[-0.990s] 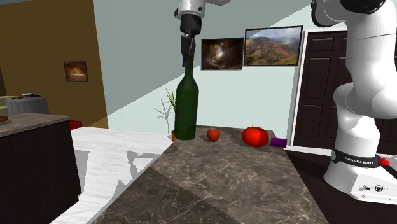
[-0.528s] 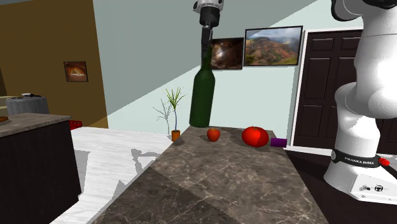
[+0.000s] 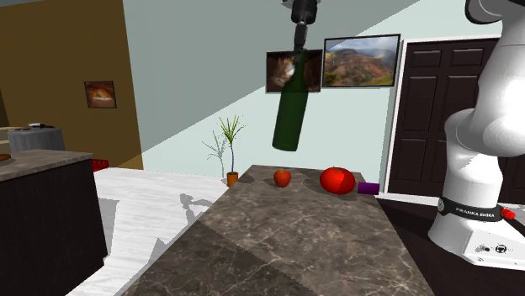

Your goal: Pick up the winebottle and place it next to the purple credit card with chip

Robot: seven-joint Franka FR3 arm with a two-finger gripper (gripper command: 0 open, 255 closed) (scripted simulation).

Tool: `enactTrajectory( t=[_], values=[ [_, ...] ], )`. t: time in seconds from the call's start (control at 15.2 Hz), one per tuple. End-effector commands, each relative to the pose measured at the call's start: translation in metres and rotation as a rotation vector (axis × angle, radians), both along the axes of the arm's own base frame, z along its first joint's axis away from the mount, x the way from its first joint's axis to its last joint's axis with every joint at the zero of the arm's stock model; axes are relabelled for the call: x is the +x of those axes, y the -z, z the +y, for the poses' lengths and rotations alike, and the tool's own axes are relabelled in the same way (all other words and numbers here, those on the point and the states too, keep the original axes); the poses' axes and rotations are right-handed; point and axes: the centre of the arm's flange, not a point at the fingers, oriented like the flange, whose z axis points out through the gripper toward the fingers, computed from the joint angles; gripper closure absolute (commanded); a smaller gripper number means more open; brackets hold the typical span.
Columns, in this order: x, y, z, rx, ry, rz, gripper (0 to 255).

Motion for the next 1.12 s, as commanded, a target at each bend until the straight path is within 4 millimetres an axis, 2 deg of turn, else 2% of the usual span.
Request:
enactTrajectory(
  t=[0.0,1.06],
  values=[
    [-0.016,-0.01,-0.019,0.0,-0.001,0.0,255],
    [-0.138,-0.099,-0.166,0.0,-0.001,0.0,255]
  ],
)
